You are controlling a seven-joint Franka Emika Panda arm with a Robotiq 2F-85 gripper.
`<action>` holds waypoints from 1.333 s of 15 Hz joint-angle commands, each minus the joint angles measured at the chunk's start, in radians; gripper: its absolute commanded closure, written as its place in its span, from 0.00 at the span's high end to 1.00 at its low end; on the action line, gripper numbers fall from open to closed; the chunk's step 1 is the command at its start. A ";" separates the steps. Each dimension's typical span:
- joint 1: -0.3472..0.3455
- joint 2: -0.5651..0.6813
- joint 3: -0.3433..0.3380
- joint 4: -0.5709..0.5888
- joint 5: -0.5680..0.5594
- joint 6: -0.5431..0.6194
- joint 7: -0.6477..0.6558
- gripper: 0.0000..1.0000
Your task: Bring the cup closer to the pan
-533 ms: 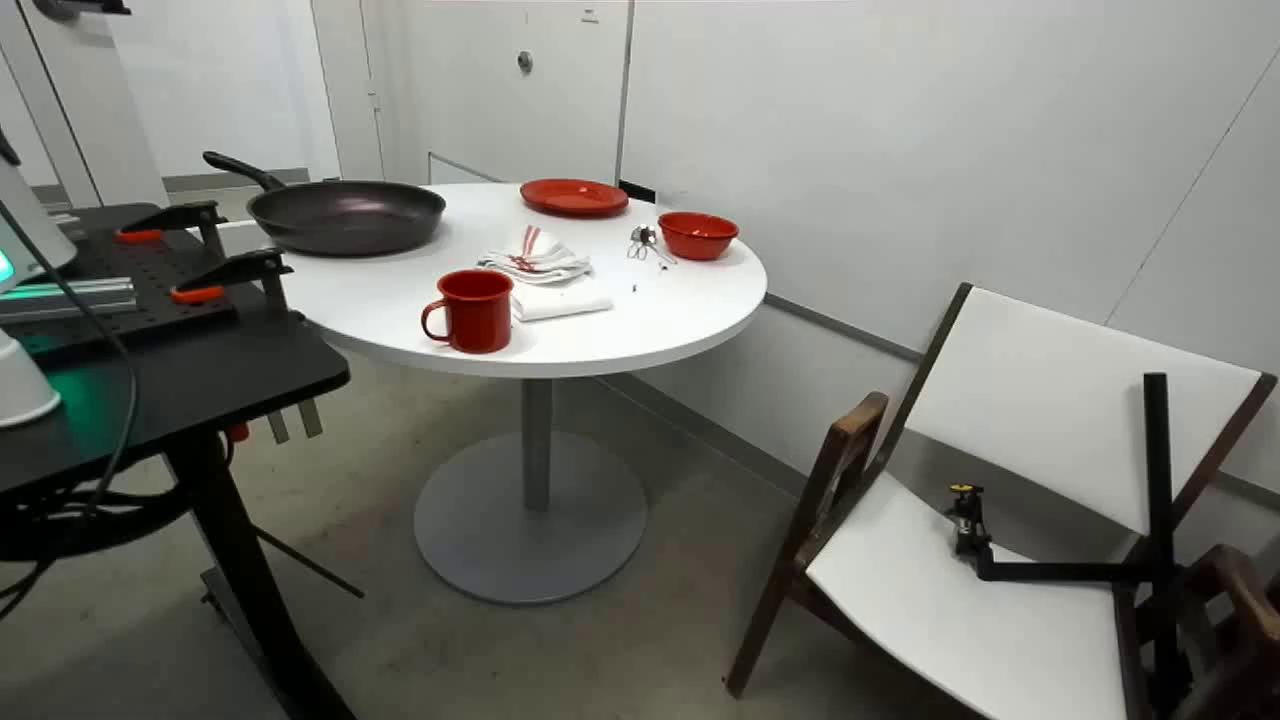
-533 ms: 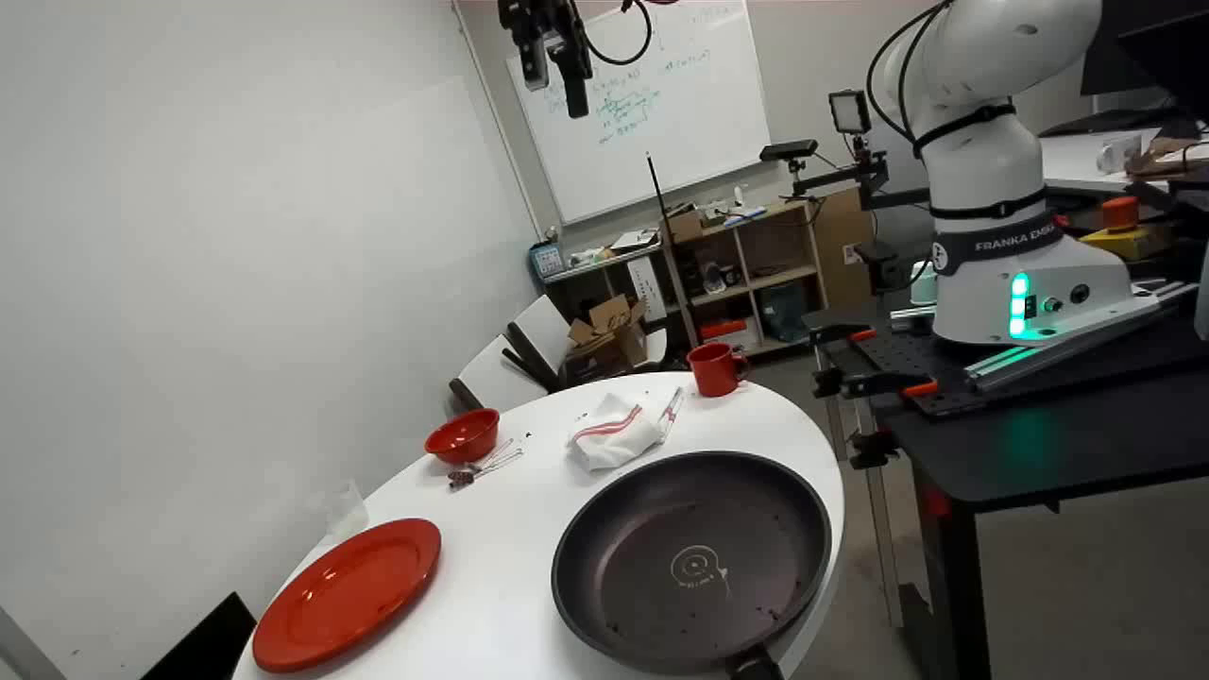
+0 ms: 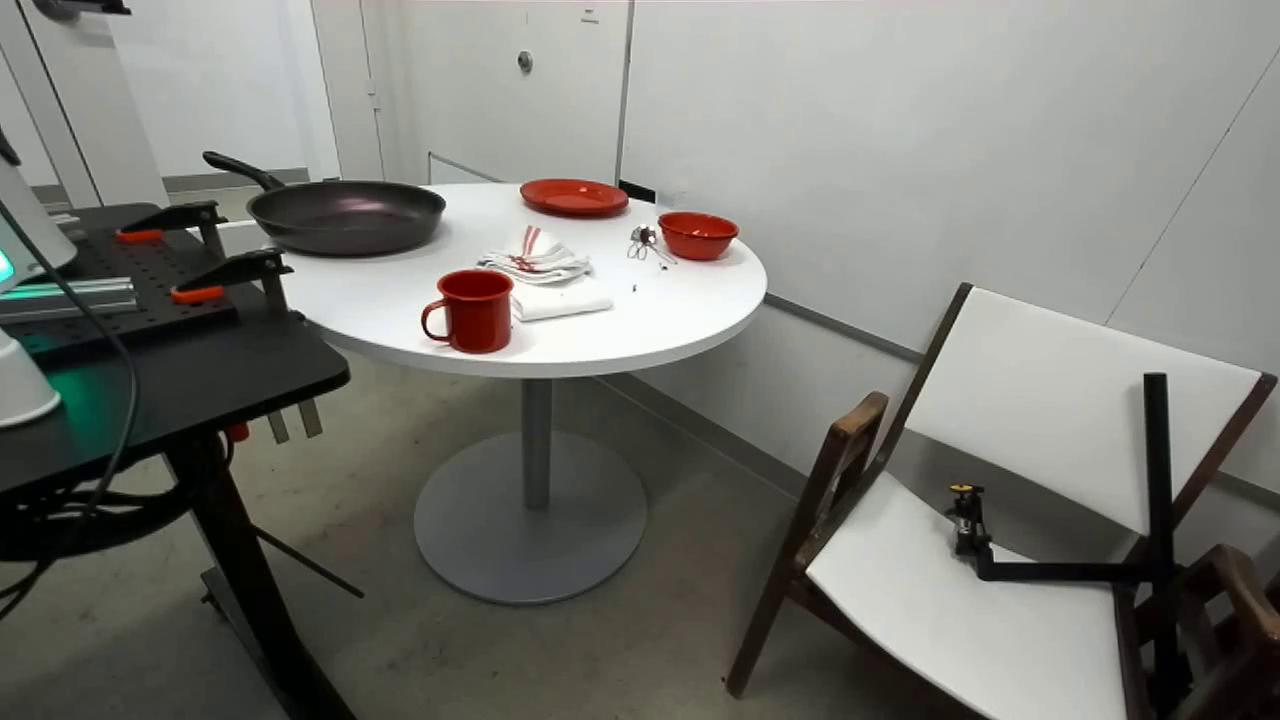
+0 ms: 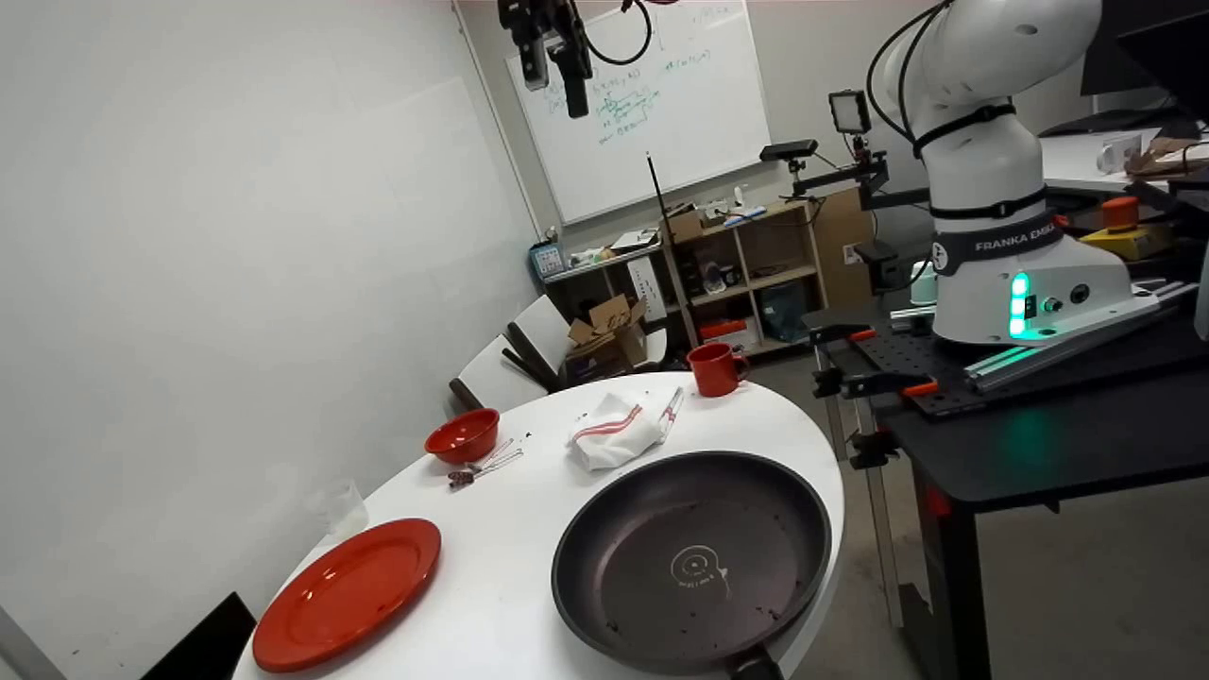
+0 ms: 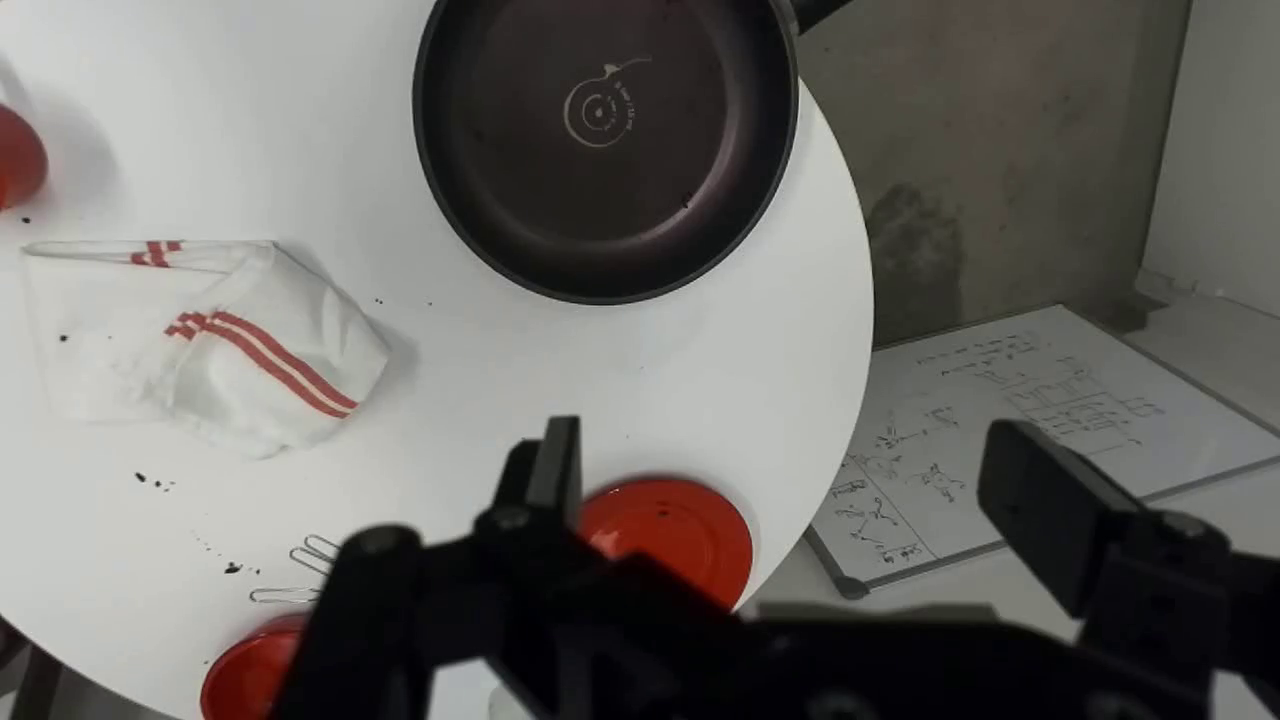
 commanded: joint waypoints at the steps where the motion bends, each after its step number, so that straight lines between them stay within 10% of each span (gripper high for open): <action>1: -0.006 0.000 0.004 0.002 0.002 -0.003 -0.002 1.00; 20: -0.161 0.212 -0.091 -0.250 -0.093 0.264 0.057 1.00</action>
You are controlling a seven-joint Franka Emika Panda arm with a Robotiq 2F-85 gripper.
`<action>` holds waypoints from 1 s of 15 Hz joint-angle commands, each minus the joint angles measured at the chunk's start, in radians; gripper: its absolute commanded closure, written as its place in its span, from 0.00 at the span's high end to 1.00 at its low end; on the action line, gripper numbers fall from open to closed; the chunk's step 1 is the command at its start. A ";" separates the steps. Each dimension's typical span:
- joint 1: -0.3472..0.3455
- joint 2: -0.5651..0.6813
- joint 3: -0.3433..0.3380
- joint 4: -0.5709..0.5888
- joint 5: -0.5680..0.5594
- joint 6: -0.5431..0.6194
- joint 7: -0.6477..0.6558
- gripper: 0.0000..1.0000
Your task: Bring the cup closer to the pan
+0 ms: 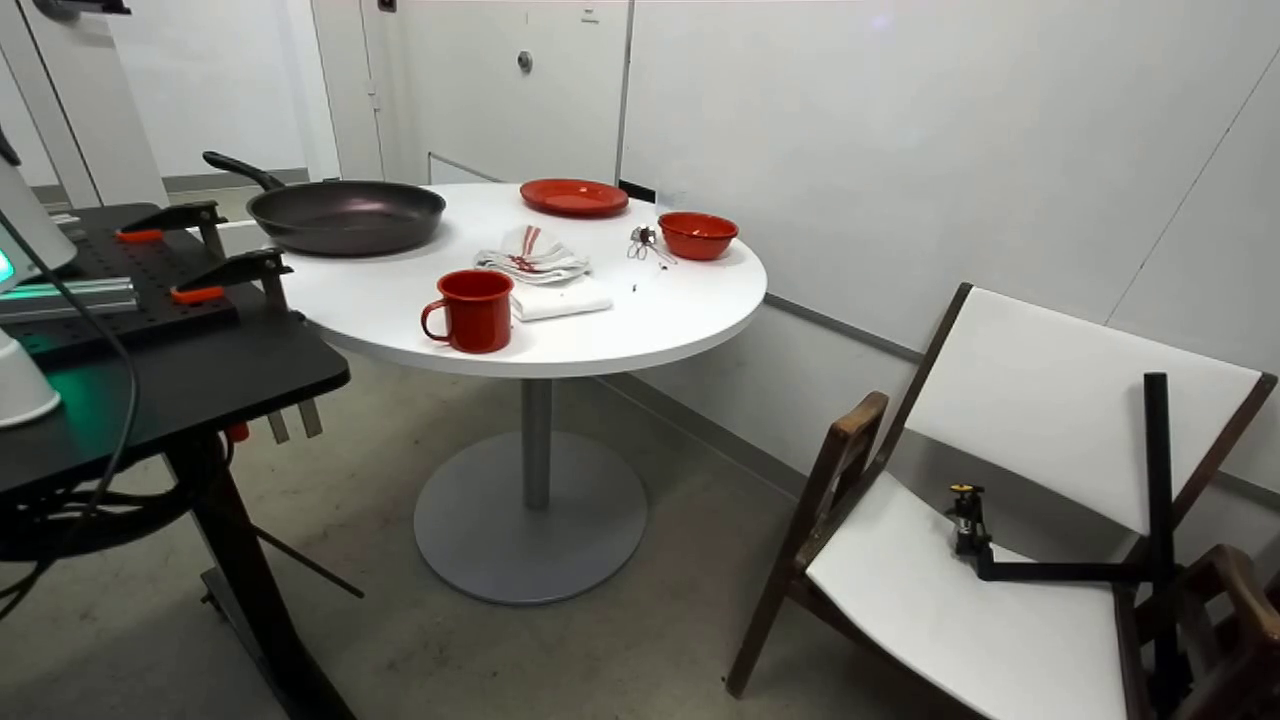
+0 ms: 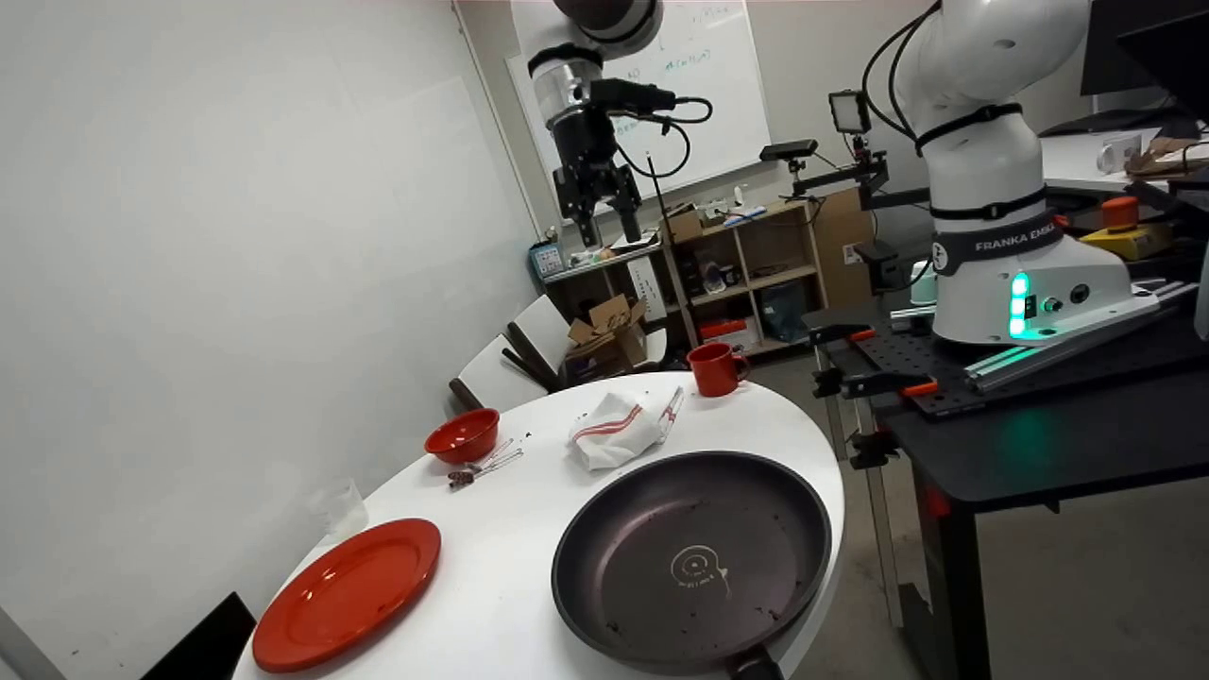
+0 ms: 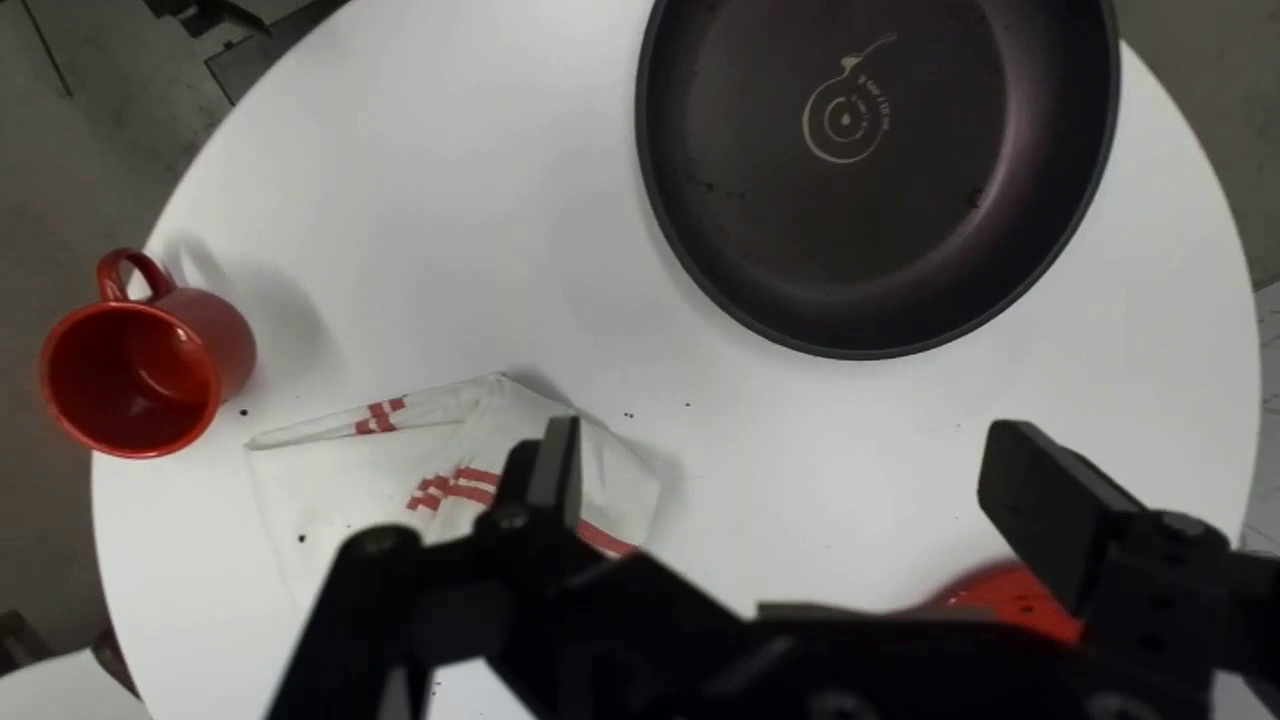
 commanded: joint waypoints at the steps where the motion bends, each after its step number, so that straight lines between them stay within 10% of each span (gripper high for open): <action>1: -0.025 0.019 -0.023 -0.073 -0.051 0.083 0.042 1.00; 15: -0.138 0.240 -0.198 -0.270 -0.111 0.516 -0.069 1.00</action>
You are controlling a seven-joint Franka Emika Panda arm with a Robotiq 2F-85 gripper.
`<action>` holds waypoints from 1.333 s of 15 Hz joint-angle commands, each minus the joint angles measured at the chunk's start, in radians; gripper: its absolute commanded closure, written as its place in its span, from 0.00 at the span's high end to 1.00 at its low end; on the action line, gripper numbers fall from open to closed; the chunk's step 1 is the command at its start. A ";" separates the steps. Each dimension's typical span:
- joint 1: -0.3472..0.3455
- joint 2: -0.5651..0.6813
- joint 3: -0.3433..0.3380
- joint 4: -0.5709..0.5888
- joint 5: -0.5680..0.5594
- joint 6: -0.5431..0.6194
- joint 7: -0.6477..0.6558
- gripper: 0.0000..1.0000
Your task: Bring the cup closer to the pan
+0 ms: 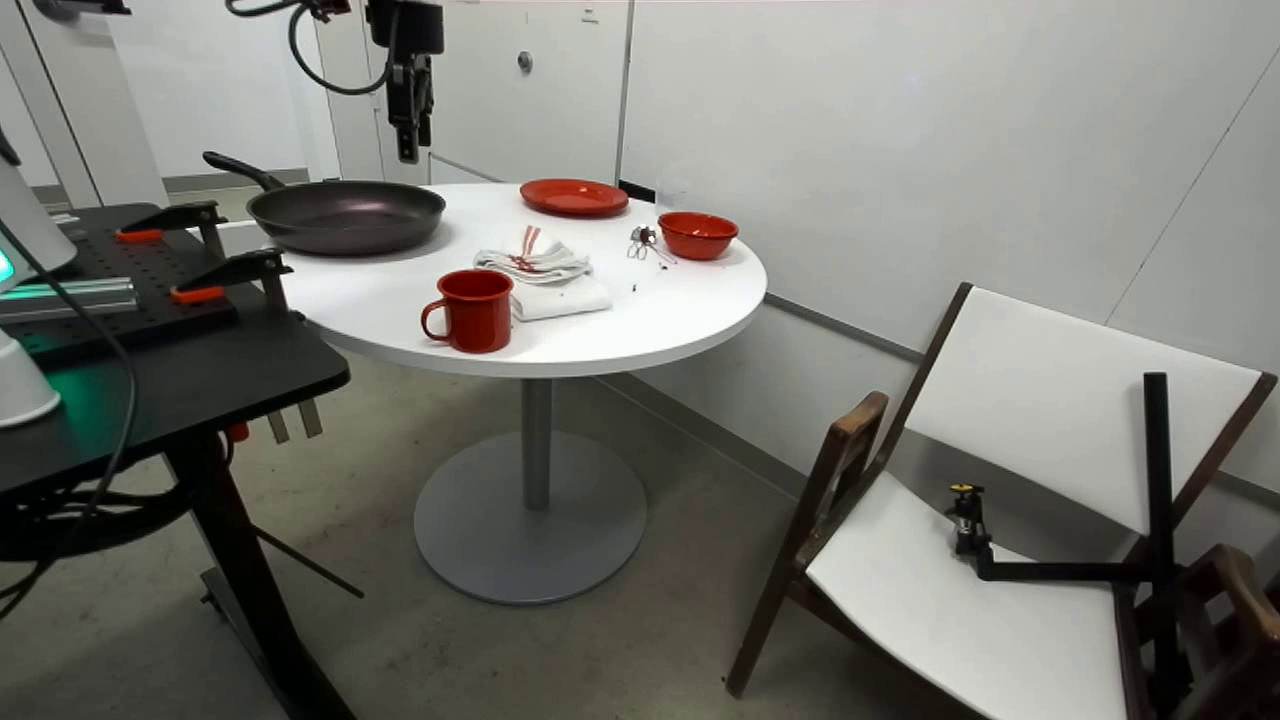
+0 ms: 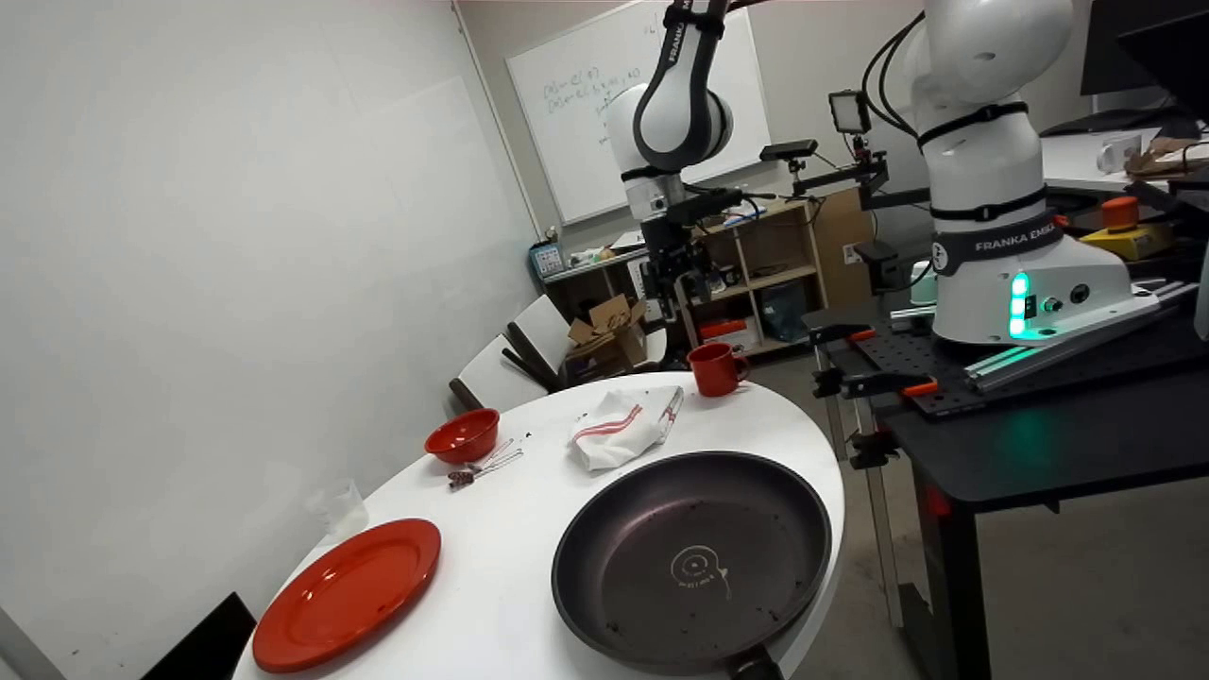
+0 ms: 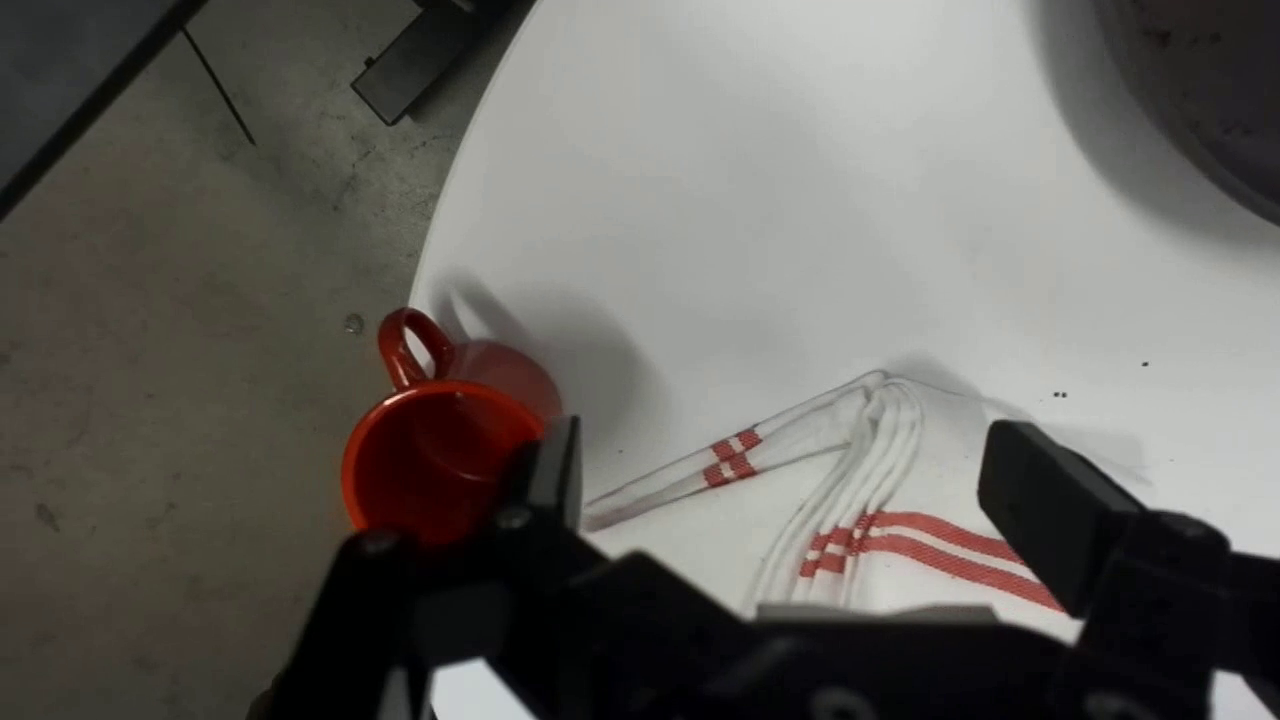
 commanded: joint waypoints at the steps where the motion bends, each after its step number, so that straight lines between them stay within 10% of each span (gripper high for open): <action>1: -0.013 0.073 -0.049 -0.014 0.036 0.094 -0.092 1.00; 20: -0.017 0.358 -0.047 0.206 0.093 0.126 -0.295 1.00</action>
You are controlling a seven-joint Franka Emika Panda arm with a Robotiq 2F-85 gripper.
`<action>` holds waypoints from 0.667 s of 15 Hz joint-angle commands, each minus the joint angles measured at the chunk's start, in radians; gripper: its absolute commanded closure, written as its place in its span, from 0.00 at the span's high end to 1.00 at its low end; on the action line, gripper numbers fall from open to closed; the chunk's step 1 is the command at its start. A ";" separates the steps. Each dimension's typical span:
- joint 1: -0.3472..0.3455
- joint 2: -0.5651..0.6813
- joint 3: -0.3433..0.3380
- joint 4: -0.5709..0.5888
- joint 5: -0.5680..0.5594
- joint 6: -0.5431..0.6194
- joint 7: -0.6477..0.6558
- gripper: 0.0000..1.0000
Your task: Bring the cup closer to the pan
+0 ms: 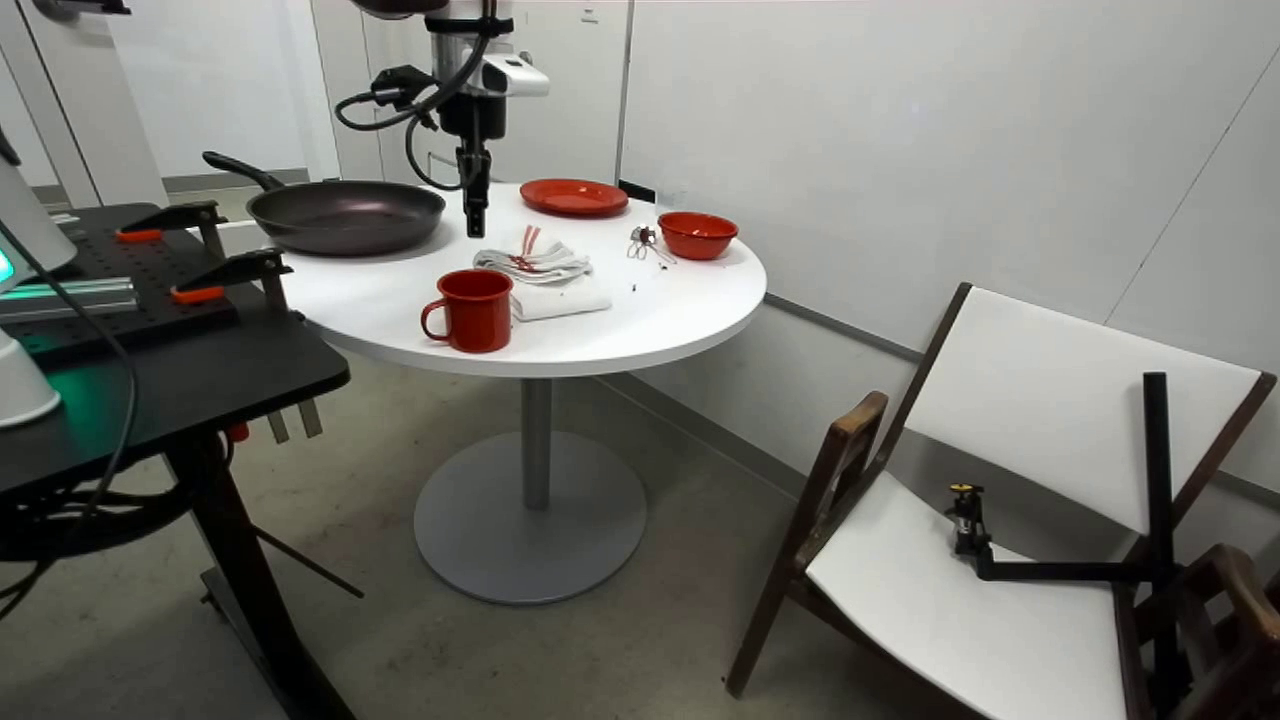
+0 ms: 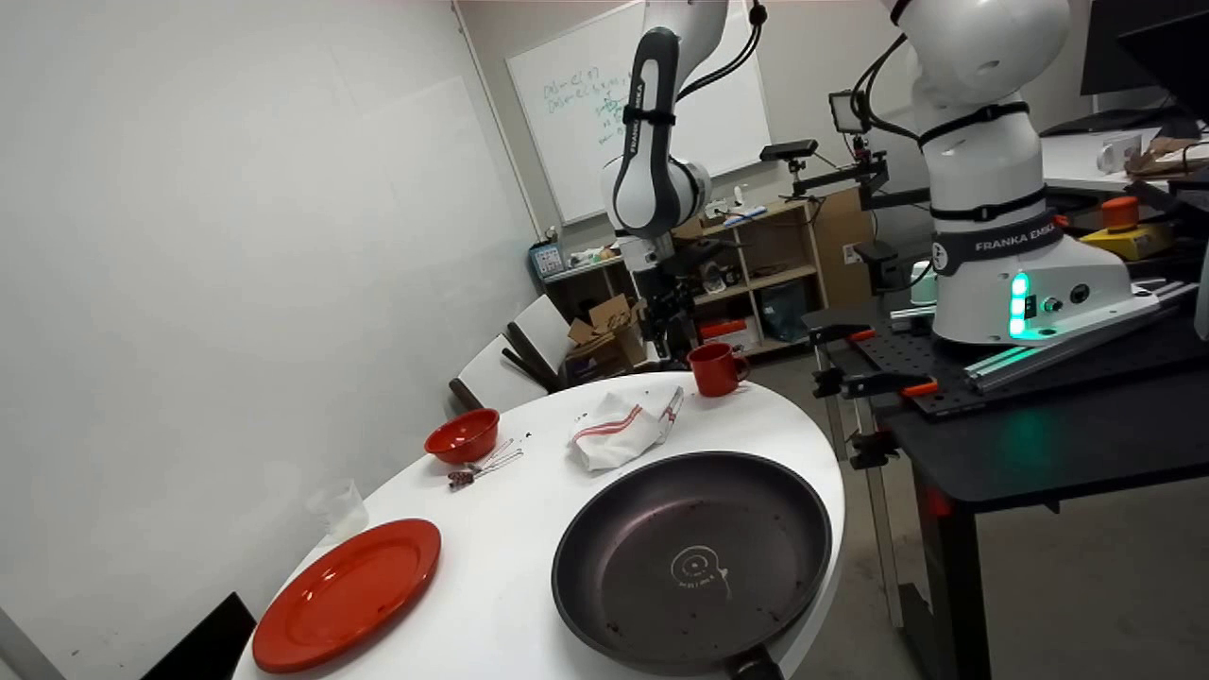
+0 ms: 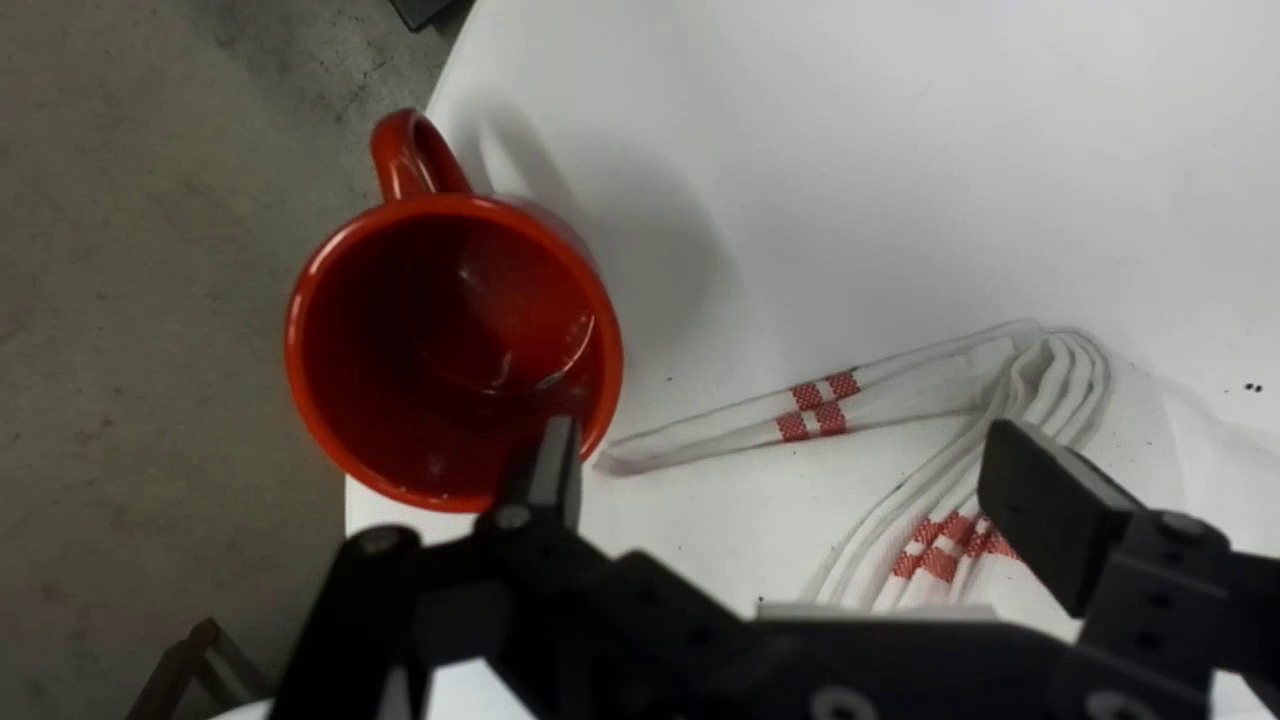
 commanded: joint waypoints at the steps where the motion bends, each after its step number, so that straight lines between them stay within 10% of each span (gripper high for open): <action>1: 0.004 0.008 -0.003 0.008 0.002 -0.002 0.000 1.00; 10: -0.013 0.070 0.001 0.065 0.023 -0.042 0.000 1.00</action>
